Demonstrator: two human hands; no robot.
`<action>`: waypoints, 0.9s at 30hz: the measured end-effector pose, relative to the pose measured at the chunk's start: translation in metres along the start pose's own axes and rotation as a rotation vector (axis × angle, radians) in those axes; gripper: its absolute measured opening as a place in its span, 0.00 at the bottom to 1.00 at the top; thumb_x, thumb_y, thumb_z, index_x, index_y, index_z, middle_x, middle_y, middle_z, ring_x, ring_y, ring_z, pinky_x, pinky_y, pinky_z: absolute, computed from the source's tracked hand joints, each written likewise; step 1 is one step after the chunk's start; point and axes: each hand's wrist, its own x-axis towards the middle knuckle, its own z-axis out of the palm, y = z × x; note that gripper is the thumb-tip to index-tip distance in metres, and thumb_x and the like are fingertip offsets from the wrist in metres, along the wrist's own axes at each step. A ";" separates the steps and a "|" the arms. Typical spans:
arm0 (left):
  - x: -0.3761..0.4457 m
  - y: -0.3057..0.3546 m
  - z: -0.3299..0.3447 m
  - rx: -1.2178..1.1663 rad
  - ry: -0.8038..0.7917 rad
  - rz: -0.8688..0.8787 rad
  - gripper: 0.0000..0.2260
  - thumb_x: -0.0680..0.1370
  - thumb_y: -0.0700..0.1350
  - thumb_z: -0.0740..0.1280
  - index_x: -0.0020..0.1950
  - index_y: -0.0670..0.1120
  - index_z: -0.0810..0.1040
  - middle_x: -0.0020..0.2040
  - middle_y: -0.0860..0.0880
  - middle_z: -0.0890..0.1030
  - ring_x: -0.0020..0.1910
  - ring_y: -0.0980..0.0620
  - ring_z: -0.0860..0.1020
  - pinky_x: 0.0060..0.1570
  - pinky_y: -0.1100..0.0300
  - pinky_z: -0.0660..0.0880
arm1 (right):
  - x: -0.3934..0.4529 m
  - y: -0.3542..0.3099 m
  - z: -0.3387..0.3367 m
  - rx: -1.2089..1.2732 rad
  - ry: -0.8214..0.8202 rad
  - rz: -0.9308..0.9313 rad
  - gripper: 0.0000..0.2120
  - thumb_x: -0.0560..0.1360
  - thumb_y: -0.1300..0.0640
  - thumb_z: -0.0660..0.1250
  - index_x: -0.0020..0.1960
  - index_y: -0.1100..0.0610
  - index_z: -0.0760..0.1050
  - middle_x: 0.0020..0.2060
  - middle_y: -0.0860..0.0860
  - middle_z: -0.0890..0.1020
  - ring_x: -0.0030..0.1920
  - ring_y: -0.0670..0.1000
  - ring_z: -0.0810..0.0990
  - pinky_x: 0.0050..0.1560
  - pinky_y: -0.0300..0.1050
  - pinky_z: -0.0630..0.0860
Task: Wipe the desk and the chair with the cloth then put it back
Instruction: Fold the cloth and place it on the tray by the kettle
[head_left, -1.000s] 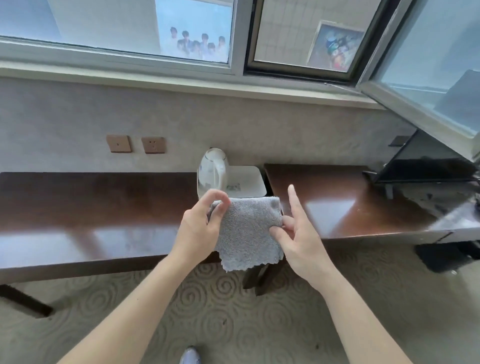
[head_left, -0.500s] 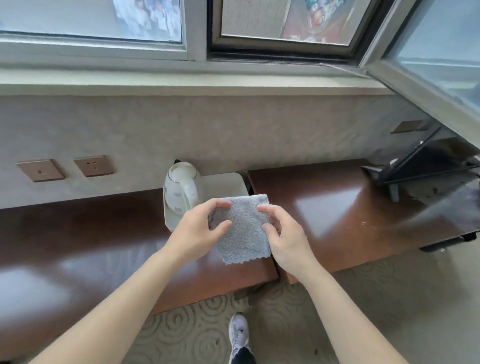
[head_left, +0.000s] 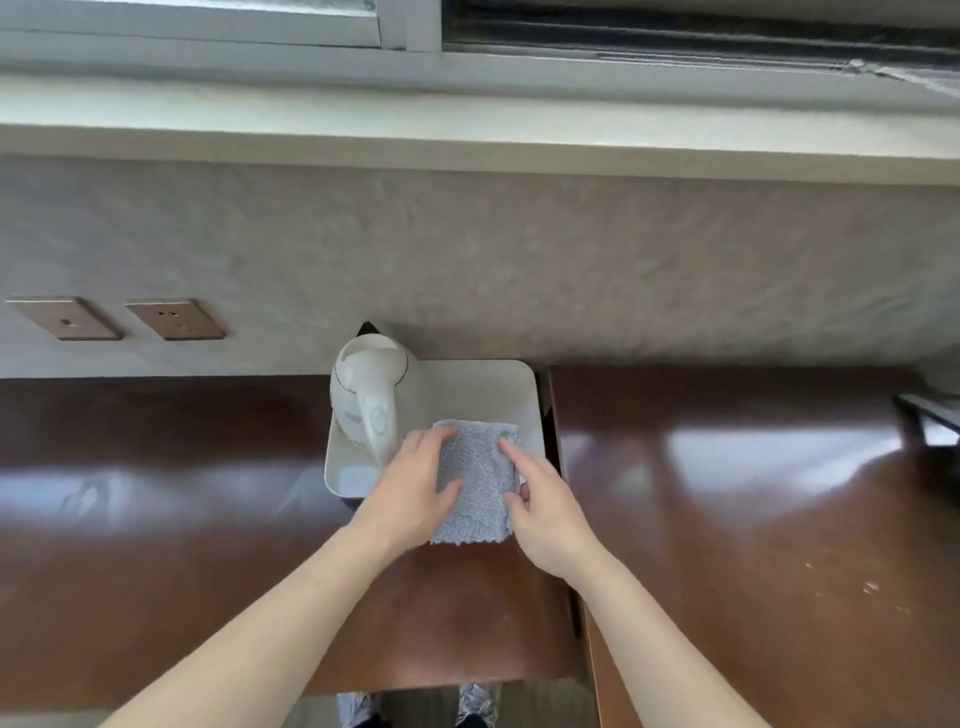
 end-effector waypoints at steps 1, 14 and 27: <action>0.008 -0.003 0.007 0.023 0.007 -0.017 0.27 0.80 0.44 0.68 0.77 0.45 0.63 0.71 0.45 0.70 0.71 0.48 0.70 0.70 0.57 0.66 | 0.012 0.005 0.000 -0.012 -0.015 0.012 0.29 0.81 0.64 0.59 0.79 0.49 0.59 0.71 0.45 0.68 0.60 0.43 0.74 0.70 0.43 0.67; 0.107 -0.064 0.086 0.831 -0.100 0.043 0.35 0.85 0.54 0.56 0.81 0.40 0.37 0.72 0.36 0.22 0.78 0.35 0.34 0.75 0.45 0.33 | 0.132 0.067 0.016 -0.771 -0.198 0.006 0.38 0.80 0.61 0.60 0.81 0.55 0.40 0.81 0.53 0.43 0.80 0.60 0.45 0.79 0.55 0.43; 0.159 -0.082 0.117 0.507 -0.212 -0.141 0.29 0.87 0.50 0.50 0.81 0.47 0.36 0.82 0.47 0.37 0.81 0.47 0.37 0.77 0.56 0.39 | 0.168 0.090 0.035 -0.984 -0.242 -0.006 0.35 0.84 0.46 0.53 0.80 0.57 0.36 0.81 0.53 0.40 0.80 0.55 0.39 0.76 0.52 0.31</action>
